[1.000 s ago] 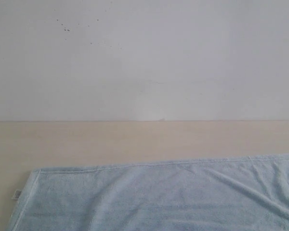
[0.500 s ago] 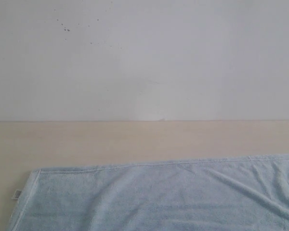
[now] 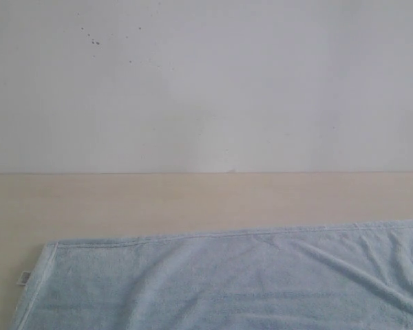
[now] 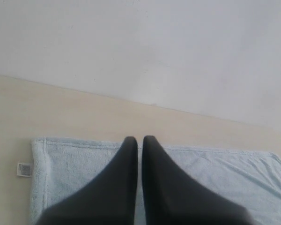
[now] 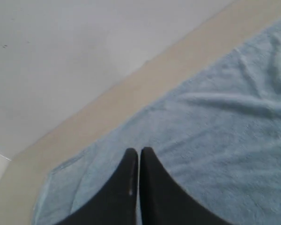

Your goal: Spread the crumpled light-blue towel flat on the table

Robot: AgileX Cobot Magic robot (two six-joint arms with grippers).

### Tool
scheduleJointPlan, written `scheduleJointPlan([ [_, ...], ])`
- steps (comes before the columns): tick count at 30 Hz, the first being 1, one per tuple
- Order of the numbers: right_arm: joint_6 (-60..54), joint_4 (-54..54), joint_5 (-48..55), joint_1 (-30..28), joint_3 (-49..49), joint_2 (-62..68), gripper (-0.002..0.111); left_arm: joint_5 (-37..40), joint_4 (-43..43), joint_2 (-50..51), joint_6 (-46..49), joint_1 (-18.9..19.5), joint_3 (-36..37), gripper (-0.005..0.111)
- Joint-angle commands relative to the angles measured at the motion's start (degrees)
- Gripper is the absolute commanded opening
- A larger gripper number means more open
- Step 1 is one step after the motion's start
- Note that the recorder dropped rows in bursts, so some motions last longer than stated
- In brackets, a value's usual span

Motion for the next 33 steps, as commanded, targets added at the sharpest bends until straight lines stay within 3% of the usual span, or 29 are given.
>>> scheduleJointPlan([
  [1,5.44,8.75,4.38,1.39,2.41,-1.32,0.001,-0.36,-0.49,0.14,-0.25,-0.17,0.04,0.004],
  [5,-5.96,27.54,7.43,1.39,2.41,-1.85,0.001,-0.36,-0.49,0.14,-0.25,-0.17,0.04,0.004],
  [8,-7.5,36.31,10.93,0.99,2.41,-1.85,0.001,-0.36,-0.49,0.14,-0.25,-0.17,0.04,0.004],
  [14,-2.53,38.15,9.68,-4.41,2.41,-5.69,0.001,-0.36,-0.49,0.14,-0.25,-0.17,0.04,0.004],
  [20,7.42,42.96,-2.39,-10.69,2.41,-11.09,0.001,-0.17,-0.49,-0.14,-0.15,-0.17,0.04,0.004],
  [27,1.8,44.99,-2.31,-12.91,2.41,-11.09,0.001,-0.17,-0.49,-0.47,-0.15,-0.17,0.04,0.004],
  [30,-10.76,44.16,7.04,-12.91,2.41,-11.09,0.001,-0.17,-0.49,-0.47,-0.15,-0.17,0.04,0.004],
  [33,-39.8,38.32,7.75,-13.03,2.41,-11.09,0.001,-0.17,-0.49,-0.47,-0.15,-0.17,0.04,0.004],
])
